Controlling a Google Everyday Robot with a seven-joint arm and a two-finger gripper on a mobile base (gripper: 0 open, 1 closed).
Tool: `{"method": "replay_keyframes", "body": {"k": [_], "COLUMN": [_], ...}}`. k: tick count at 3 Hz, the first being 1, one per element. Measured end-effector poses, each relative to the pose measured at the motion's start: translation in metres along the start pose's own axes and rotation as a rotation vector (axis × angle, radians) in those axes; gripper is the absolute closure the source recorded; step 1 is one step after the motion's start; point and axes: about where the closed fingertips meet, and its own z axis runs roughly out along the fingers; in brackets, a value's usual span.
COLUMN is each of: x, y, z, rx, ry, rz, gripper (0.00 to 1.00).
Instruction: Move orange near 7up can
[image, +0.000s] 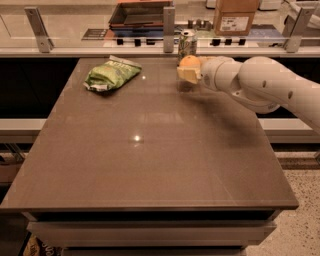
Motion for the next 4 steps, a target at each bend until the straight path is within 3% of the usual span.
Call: {"method": "replay_keyframes", "body": {"k": [2, 4], "x": [-0.002, 0.017], "y": [-0.040, -0.068], "z": [0.016, 0.040], "rx": [0.036, 0.050], "ry": [0.000, 0.004], "rz": [-0.002, 0.052], "gripper": [1.00, 1.00]}}
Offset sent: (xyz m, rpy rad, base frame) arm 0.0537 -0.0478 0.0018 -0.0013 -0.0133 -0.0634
